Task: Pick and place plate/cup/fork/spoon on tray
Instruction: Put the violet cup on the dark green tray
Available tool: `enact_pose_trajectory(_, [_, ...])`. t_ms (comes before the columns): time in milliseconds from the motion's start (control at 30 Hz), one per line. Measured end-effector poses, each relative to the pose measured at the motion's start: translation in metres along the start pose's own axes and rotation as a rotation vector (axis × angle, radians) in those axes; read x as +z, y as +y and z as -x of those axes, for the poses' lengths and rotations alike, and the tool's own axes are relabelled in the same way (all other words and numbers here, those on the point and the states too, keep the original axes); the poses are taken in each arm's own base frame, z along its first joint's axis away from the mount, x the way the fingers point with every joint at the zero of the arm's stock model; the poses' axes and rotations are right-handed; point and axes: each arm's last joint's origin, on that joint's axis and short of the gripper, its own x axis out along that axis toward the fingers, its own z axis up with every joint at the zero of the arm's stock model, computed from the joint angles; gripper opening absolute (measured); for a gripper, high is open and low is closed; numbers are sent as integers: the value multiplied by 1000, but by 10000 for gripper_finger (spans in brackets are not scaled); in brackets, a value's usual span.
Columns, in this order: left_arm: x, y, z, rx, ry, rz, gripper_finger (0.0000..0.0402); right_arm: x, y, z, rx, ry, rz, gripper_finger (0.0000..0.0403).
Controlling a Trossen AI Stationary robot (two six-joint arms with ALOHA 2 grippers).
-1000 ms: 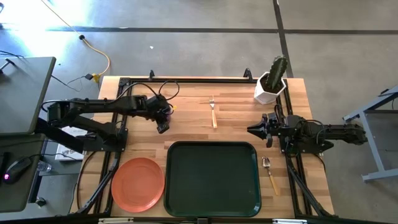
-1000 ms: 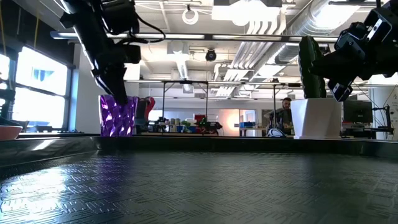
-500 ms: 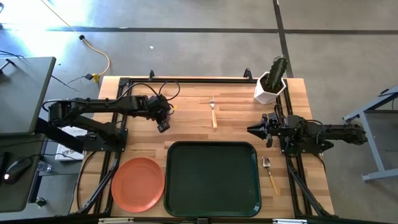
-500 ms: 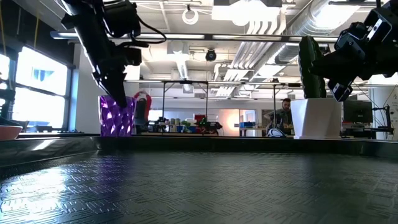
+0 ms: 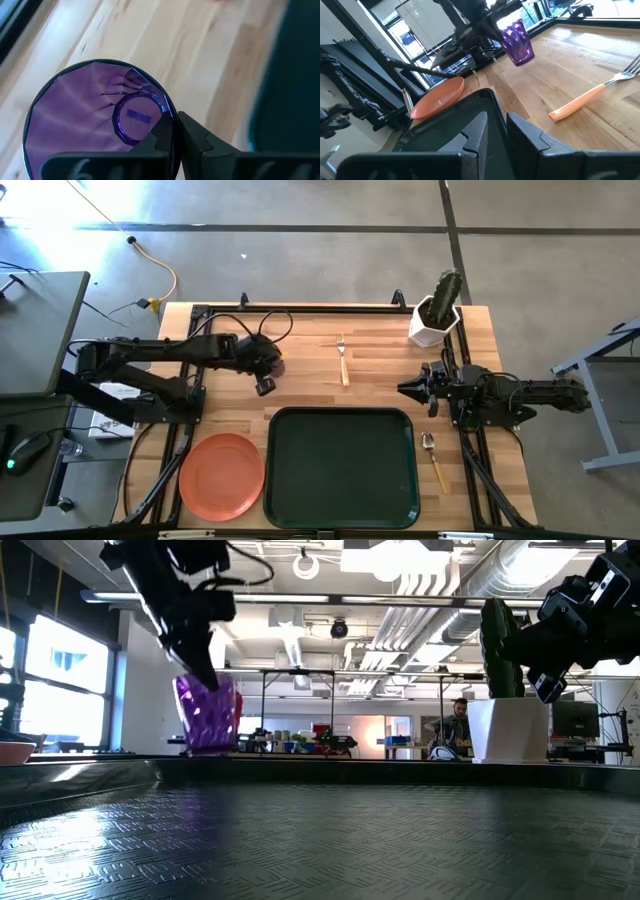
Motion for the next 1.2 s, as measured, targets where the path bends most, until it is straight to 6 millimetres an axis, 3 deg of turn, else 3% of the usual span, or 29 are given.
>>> enact_pose_trajectory(267, [27,-21,28,-59,-123,-134,3,0,0,0,0,1,0,64])
enact_pose_trajectory(467, [39,-42,50,-141,-198,-356,5,0,0,0,0,0,0,64])
enact_pose_trajectory(800, [30,-79,72,-400,-229,-786,6,0,0,0,0,0,0,64])
enact_pose_trajectory(1000, [21,-96,75,-455,-190,-770,7,0,0,0,0,0,0,64])
enact_pose_trajectory(1200, [17,-112,67,-377,-139,-657,7,0,0,0,0,0,0,64])
